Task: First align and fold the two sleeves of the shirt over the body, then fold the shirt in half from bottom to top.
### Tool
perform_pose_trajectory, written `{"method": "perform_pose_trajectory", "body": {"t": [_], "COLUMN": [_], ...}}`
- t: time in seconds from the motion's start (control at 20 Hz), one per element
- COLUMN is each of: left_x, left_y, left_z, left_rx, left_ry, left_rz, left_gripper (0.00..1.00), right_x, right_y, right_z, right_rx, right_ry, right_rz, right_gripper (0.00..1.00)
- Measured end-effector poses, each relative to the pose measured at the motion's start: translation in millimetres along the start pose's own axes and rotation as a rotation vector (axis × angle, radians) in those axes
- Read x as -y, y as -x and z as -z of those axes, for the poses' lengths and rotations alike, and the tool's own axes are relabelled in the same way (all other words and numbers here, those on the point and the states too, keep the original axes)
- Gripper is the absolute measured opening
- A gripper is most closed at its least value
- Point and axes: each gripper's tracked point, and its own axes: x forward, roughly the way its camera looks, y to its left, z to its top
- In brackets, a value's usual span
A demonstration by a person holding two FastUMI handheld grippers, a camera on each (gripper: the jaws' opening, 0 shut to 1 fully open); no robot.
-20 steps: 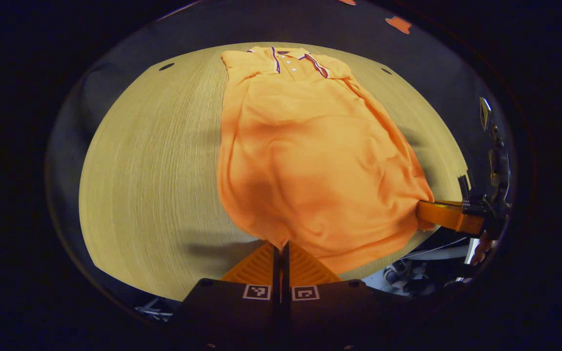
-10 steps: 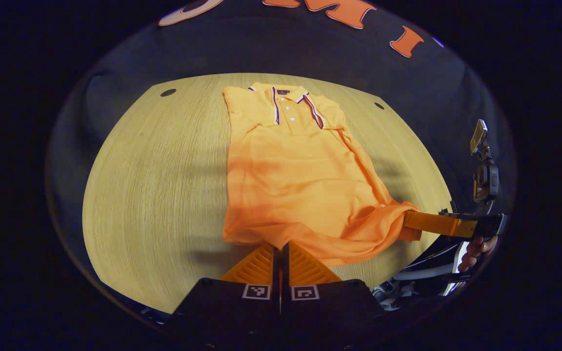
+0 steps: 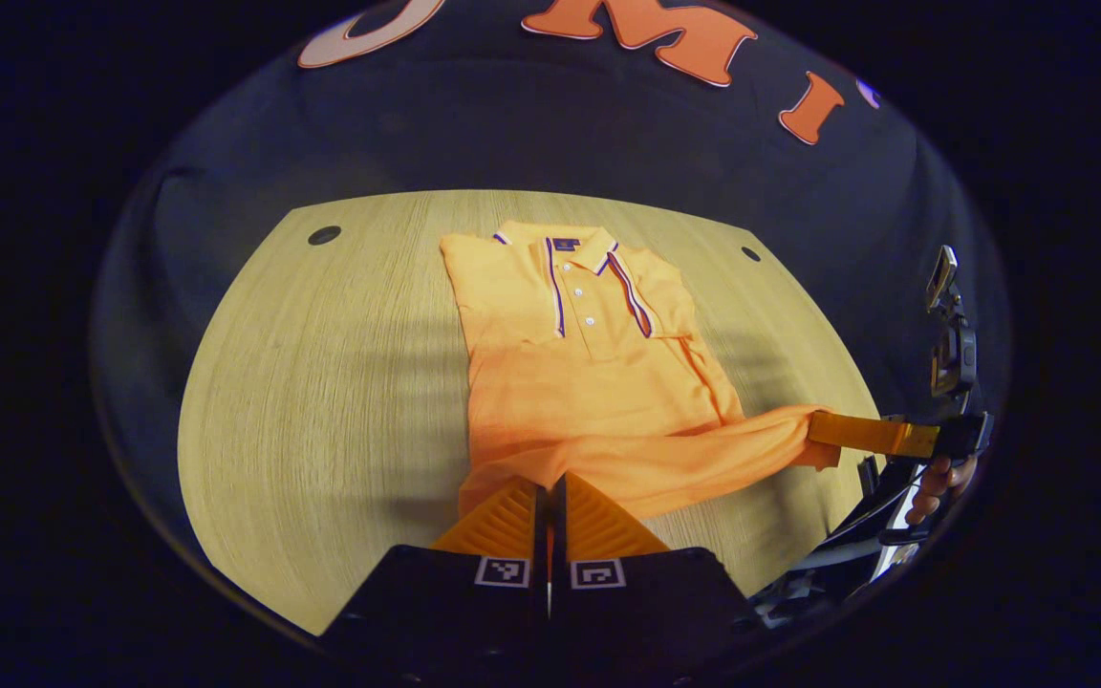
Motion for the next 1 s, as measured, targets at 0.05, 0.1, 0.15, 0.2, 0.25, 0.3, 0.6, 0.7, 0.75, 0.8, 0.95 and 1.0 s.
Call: {"method": "perform_pose_trajectory", "body": {"t": [0.05, 0.1, 0.15, 0.2, 0.25, 0.3, 0.6, 0.7, 0.75, 0.8, 0.95, 1.0], "left_x": [-1, -3, -5, -8, -13, -20, -45, -53, -57, -62, -64, -64], "left_y": [-4, -7, -11, -18, -24, -32, -60, -71, -78, -84, -104, -111], "left_z": [-12, -24, -37, -48, -58, -65, -116, -132, -140, -148, -168, -175], "left_rx": [0.008, 0.017, 0.029, 0.041, 0.055, 0.048, 0.061, 0.064, 0.063, 0.067, 0.061, 0.063], "left_ry": [-0.002, -0.007, -0.011, -0.02, -0.024, -0.024, -0.023, -0.028, -0.03, -0.028, -0.021, -0.033], "left_rz": [0.0, 0.003, 0.003, 0.006, -0.003, -0.012, -0.013, -0.015, -0.016, -0.021, -0.008, -0.008], "left_gripper": [0.01, 0.01, 0.01, 0.01, 0.01, 0.01, 0.01, 0.01, 0.01, 0.01, 0.01, 0.01], "right_x": [-4, -7, -9, -11, -12, -13, -17, -19, -19, -18, -20, -17], "right_y": [-4, -8, -11, -15, -20, -26, -63, -74, -79, -84, -107, -114], "right_z": [-12, -23, -35, -48, -60, -72, -117, -133, -142, -150, -170, -174], "right_rx": [0.013, 0.021, 0.032, 0.042, 0.056, 0.066, 0.063, 0.069, 0.073, 0.075, 0.075, 0.07], "right_ry": [0.006, 0.01, 0.013, 0.02, 0.029, 0.036, 0.066, 0.077, 0.085, 0.09, 0.098, 0.098], "right_rz": [0.0, 0.0, 0.002, 0.007, 0.013, 0.02, 0.062, 0.076, 0.086, 0.1, 0.123, 0.134], "right_gripper": [0.05, 0.05, 0.05, 0.05, 0.05, 0.05, 0.05, 0.05, 0.06, 0.06, 0.06, 0.06]}}
